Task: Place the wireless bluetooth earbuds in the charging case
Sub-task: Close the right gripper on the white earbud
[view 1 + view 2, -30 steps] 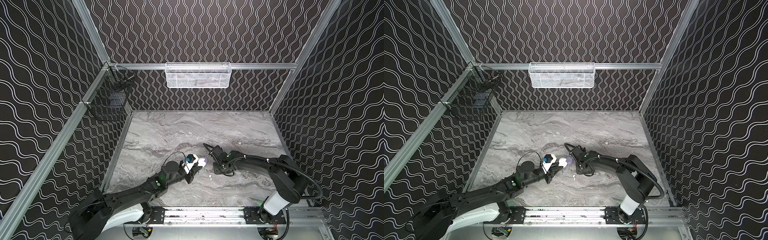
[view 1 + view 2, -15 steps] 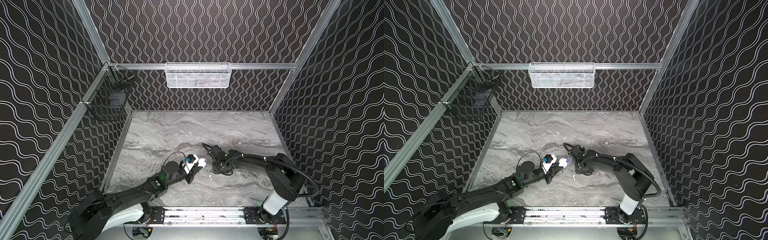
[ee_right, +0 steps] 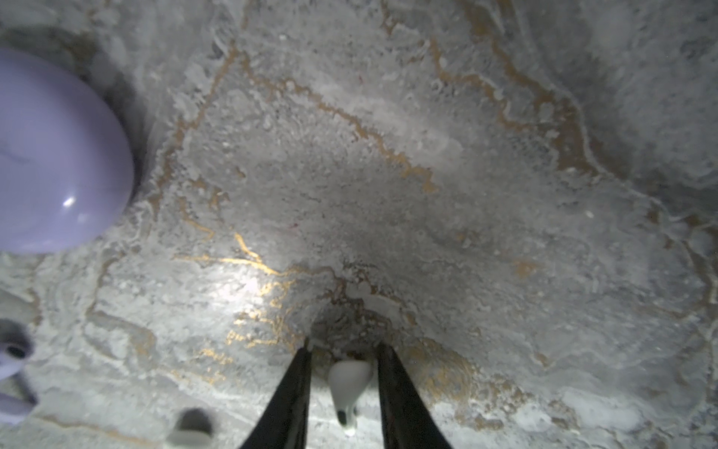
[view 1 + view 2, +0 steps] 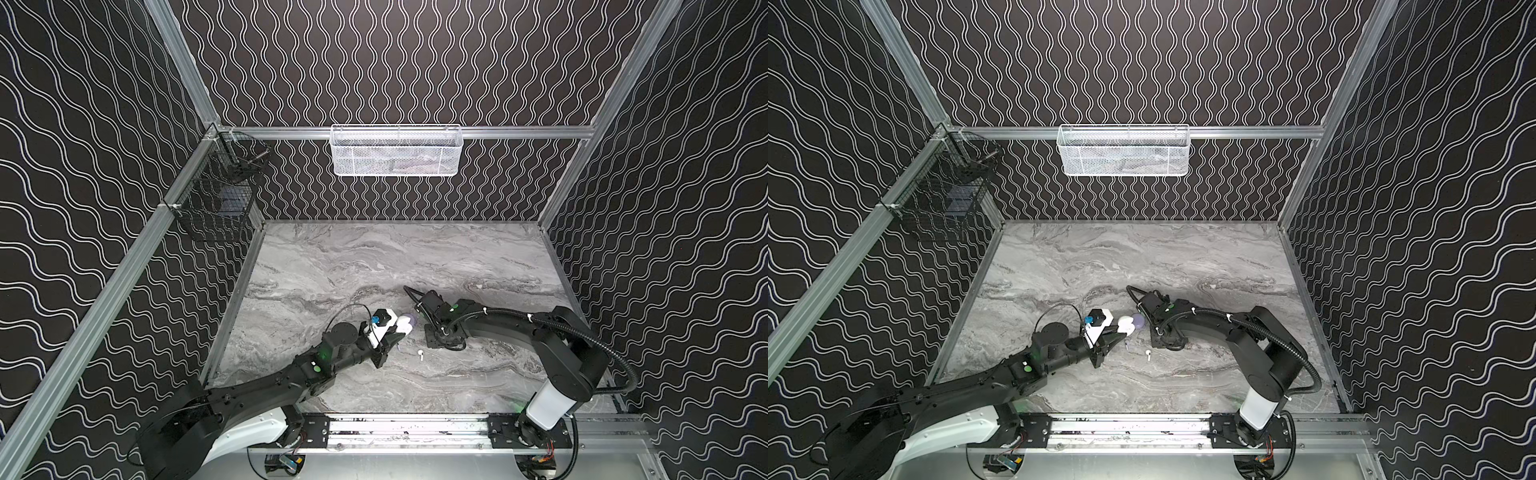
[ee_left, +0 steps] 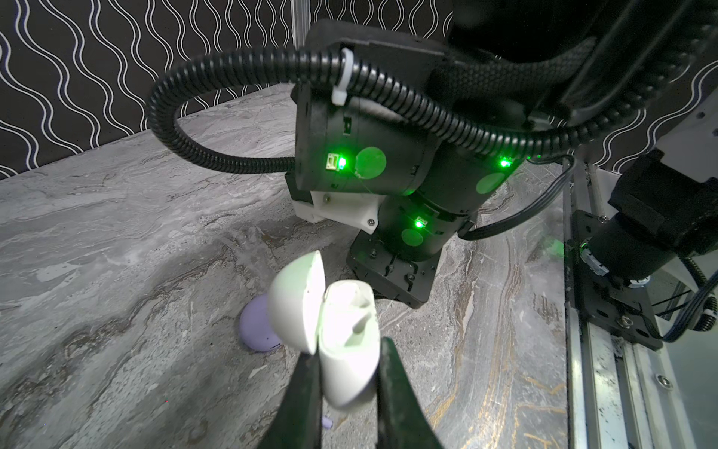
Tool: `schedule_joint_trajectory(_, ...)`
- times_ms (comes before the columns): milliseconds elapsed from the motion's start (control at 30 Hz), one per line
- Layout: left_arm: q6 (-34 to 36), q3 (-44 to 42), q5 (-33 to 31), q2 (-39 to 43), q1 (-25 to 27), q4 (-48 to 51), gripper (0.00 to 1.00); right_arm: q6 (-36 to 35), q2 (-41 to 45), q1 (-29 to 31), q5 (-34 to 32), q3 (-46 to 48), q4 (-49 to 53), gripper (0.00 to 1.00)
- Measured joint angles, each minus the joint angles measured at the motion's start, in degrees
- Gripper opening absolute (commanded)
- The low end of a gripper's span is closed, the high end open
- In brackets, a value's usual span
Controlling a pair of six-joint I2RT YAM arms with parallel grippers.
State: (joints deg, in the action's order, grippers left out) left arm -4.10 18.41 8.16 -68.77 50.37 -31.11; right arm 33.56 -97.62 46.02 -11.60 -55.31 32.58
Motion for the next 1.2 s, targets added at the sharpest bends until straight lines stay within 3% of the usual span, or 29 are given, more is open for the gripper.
schedule_joint_trajectory(1200, 0.0, 0.0, 0.3, -0.5, 0.0, 0.0, 0.0, -0.2, 0.0, -0.1, 0.0, 0.0, 0.5, 0.21)
